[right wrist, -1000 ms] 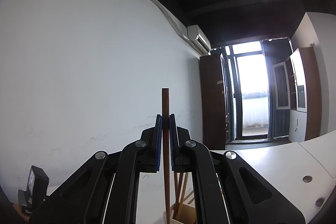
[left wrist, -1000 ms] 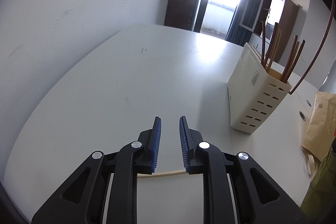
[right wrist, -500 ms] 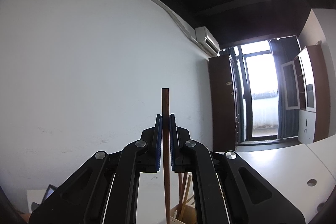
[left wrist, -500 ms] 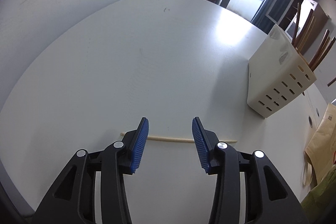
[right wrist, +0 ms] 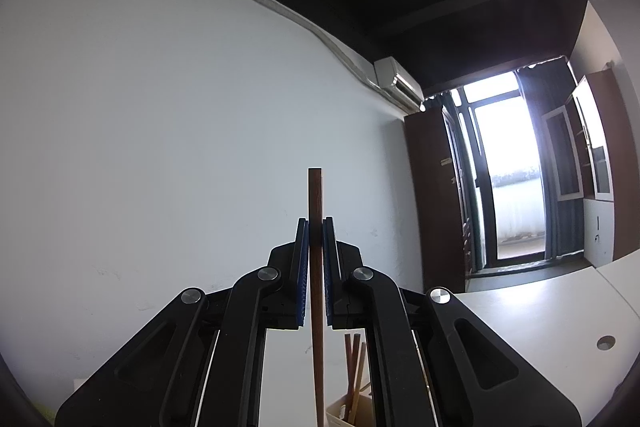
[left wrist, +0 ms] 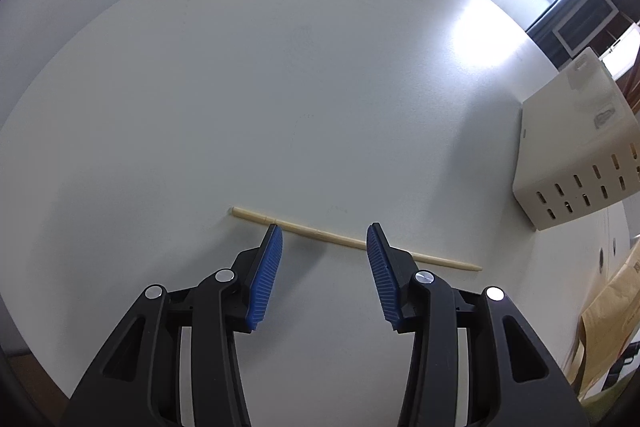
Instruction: Organize utensils
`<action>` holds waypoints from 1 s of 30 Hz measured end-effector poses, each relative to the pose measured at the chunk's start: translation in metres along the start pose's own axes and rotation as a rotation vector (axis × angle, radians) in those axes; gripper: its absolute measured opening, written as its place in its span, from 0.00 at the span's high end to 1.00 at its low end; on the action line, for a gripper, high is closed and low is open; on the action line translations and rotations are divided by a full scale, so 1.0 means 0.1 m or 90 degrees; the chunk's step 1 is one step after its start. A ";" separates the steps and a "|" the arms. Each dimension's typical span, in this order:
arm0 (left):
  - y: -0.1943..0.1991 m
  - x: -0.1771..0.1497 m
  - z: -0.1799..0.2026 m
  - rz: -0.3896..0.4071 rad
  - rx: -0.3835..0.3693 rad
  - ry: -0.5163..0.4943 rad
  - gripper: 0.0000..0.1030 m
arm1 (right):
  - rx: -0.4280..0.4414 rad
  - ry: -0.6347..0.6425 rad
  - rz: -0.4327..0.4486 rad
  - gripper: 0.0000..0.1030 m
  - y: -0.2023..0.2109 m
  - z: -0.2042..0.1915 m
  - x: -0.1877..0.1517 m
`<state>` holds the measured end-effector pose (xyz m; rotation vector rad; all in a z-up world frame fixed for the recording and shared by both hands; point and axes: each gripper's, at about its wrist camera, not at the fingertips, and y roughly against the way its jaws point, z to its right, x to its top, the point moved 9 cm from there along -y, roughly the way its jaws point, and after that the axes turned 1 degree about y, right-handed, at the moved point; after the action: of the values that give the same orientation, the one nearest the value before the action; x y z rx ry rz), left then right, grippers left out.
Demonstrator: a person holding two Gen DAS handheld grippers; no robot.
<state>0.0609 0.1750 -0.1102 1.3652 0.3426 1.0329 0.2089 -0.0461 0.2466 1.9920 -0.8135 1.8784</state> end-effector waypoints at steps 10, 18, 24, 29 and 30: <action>-0.15 0.06 -0.07 -0.014 0.045 0.014 0.55 | -0.001 -0.014 0.013 0.93 0.03 0.06 0.06; -0.23 0.22 -0.04 -0.008 0.097 -0.026 0.50 | -0.002 -0.011 0.011 0.93 0.08 0.02 -0.01; -0.30 0.29 0.03 -0.022 0.128 -0.062 0.50 | -0.003 -0.009 0.012 0.93 0.07 0.00 -0.02; -0.37 0.33 0.20 -0.033 0.123 -0.102 0.54 | -0.003 -0.008 0.008 0.93 0.05 -0.01 -0.04; -0.37 0.33 0.23 -0.033 0.121 -0.107 0.59 | -0.003 -0.008 0.007 0.93 0.04 -0.01 -0.04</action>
<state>0.1109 0.1909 -0.1268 1.5944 0.3560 0.8517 0.2055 -0.0481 0.2422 2.0023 -0.8325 1.8702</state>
